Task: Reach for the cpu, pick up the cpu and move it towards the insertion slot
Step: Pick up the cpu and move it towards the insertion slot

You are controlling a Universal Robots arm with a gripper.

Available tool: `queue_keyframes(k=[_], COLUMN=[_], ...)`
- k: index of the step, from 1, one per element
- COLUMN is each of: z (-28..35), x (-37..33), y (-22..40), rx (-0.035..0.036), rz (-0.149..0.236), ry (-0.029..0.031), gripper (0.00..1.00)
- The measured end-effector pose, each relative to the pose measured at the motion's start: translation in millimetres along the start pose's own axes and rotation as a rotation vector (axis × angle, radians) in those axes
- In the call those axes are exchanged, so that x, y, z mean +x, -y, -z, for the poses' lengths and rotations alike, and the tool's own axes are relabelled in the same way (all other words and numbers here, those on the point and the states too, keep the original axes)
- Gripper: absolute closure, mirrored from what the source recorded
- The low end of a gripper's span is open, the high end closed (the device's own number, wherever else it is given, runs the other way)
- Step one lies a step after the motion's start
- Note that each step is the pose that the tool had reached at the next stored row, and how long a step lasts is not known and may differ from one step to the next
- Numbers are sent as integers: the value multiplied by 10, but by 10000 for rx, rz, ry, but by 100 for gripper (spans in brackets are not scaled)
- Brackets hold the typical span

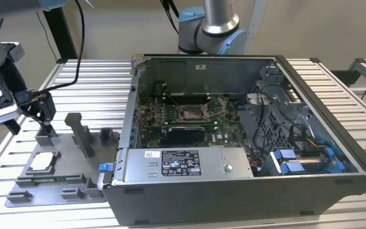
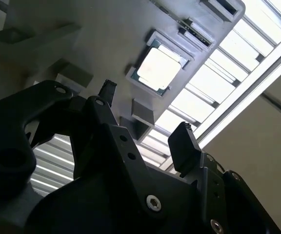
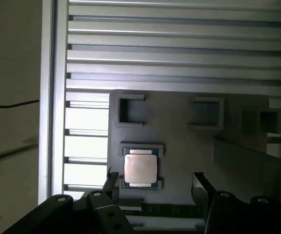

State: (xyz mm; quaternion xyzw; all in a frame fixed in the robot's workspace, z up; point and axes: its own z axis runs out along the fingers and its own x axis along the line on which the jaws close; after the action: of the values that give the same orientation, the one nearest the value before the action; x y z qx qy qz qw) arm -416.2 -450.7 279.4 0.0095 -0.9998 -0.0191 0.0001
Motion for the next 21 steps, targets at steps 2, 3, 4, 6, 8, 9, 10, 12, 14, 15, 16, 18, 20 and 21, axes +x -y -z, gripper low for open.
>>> queue_keyframes(k=[2, 3, 4, 6, 8, 9, 10, 12, 14, 15, 16, 18, 20, 21], z=[-27, -40, -52, -81, -112, -126, -140, -169, -198, -211, -224, -251, -278, -291], x=[1, 2, 3, 9, 19, 25, 30, 41, 47, 48, 48, 49, 50, 51], y=[1, 2, 6, 13, 21, 26, 30, 44, 61, 72, 81, 97, 113, 121], rx=[-1, -1, -1, 0, 0, 0, 0, 0, 0, -1, -1, -2, 0, -1], rz=[0, 0, -1, -1, 0, 0, 1, 0, 1, 0, 1, 0, 0, 0], ry=[-1, -1, -1, -2, -1, -1, 0, -1, -1, -1, 1, 1, -1, 0], gripper=[0, 0, 0, 0, 0, 0, 0, 0, 0, 0, 0, 0, 0, 0])
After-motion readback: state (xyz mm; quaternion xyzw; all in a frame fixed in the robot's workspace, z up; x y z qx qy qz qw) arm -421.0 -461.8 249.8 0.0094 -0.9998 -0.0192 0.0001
